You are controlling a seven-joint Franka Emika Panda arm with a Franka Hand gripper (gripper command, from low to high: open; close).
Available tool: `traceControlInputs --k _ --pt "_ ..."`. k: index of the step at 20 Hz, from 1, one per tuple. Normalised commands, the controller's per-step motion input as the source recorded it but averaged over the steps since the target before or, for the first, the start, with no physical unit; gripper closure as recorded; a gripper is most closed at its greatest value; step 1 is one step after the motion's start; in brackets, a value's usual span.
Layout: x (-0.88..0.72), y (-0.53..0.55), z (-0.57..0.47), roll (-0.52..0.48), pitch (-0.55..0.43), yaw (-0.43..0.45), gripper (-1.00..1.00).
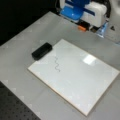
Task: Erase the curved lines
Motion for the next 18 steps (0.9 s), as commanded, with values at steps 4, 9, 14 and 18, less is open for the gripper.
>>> traceControlInputs --k 4,9,14,18 --pt "0.25 -0.45 0.13 0.016 0.130 0.128 -1.00" --pt "0.36 -0.46 0.12 -0.065 0.155 0.153 -1.00" --pt "0.48 -0.58 0.08 -0.139 0.179 0.207 -1.00" --pt "0.50 -0.75 0.06 -0.106 0.185 0.226 -1.00"
